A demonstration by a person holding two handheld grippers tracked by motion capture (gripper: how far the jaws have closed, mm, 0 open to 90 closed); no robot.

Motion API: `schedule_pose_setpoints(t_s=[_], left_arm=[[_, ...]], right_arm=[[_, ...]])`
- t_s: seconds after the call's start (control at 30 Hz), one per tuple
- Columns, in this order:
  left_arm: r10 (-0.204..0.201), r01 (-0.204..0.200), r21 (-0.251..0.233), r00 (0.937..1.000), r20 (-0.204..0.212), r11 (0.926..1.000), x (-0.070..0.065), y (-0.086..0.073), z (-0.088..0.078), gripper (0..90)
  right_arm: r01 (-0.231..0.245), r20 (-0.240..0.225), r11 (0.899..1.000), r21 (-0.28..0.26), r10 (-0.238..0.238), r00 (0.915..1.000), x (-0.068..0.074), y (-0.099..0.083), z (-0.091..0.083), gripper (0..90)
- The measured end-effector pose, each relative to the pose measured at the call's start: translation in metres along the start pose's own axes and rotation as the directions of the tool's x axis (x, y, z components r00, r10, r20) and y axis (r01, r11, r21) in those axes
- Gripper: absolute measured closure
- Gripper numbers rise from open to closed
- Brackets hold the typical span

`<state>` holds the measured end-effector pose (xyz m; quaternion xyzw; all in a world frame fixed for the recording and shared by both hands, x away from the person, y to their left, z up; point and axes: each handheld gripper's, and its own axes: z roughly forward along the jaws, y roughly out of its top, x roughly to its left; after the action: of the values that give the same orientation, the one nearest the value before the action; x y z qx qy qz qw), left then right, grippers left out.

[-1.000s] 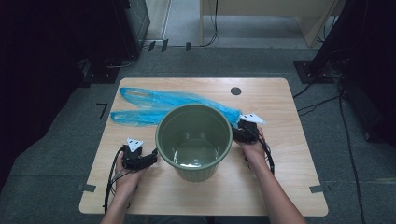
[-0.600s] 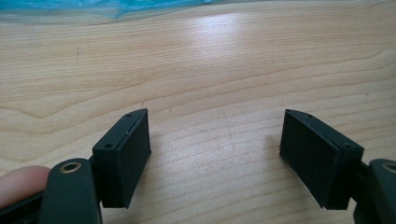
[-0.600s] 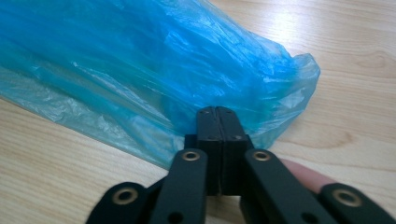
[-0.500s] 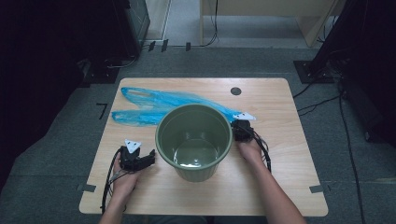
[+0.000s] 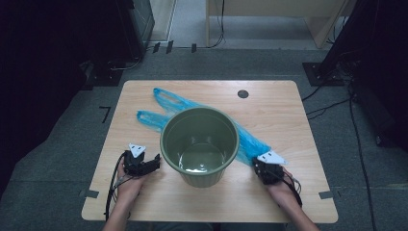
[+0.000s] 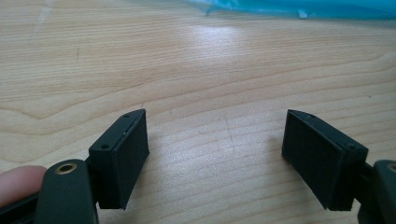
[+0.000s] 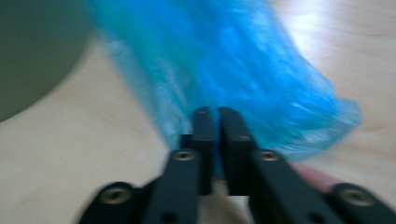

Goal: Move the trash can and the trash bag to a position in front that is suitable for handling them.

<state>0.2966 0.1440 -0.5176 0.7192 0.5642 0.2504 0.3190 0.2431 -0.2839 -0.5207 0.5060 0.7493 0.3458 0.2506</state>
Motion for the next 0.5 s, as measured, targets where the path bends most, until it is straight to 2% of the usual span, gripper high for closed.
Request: schedule_pose_setpoints(t_s=[0.07,0.1,0.13,0.17,0.23,0.3,0.37,0.4,0.43,0.47,0.5], left_arm=[[0.001,-0.001,-0.001,1.0,0.0,1.0,0.0,0.0,0.0,22.1],[0.0,0.0,0.0,1.0,-0.001,1.0,0.0,0.001,0.001,22.1],[0.0,0.0,0.001,1.0,-0.002,1.0,-0.001,0.001,0.001,22.1],[-0.002,0.002,0.0,1.0,-0.002,1.0,-0.001,0.001,0.001,22.1],[-0.003,0.003,-0.001,1.0,-0.002,1.0,-0.001,0.001,0.001,22.1],[-0.003,0.003,-0.001,1.0,-0.002,1.0,-0.001,0.001,0.001,22.1],[-0.003,0.003,-0.001,1.0,-0.001,1.0,-0.001,0.001,0.001,22.1],[-0.003,0.003,-0.001,1.0,-0.001,1.0,-0.001,0.001,0.001,22.1],[-0.003,0.003,-0.001,1.0,-0.001,1.0,-0.001,0.001,0.001,22.1],[-0.003,0.003,-0.001,1.0,-0.001,1.0,-0.001,0.001,0.001,22.1],[-0.002,0.002,-0.001,1.0,-0.001,1.0,-0.001,0.001,0.001,22.1]], right_arm=[[0.019,-0.071,0.999,-0.039,-0.022,0.9973,0.006,-0.004,-0.015,68.7],[0.06,-0.08,0.993,-0.099,-0.068,0.9945,0.011,0.003,-0.026,59.3],[0.069,-0.076,0.99,-0.127,-0.079,0.994,0.012,0.01,-0.029,55.6],[0.069,-0.076,0.99,-0.127,-0.079,0.994,0.012,0.01,-0.029,55.6],[0.065,-0.048,0.983,-0.171,-0.074,0.9961,0.011,0.026,-0.031,54.2],[0.045,-0.027,0.983,-0.179,-0.05,0.9984,0.007,0.044,-0.024,51.5],[0.01,-0.052,0.987,-0.162,-0.019,0.9985,0.003,0.06,-0.008,47.7],[0.016,-0.018,0.988,-0.151,-0.019,0.9997,0.002,0.072,0.012,48.0],[0.033,0.019,0.987,-0.156,-0.031,0.9993,0.002,0.076,0.021,48.4],[0.033,0.019,0.987,-0.156,-0.031,0.9993,0.002,0.076,0.021,48.4],[0.033,0.024,0.986,-0.163,-0.029,0.9993,0.002,0.079,0.03,48.2]])
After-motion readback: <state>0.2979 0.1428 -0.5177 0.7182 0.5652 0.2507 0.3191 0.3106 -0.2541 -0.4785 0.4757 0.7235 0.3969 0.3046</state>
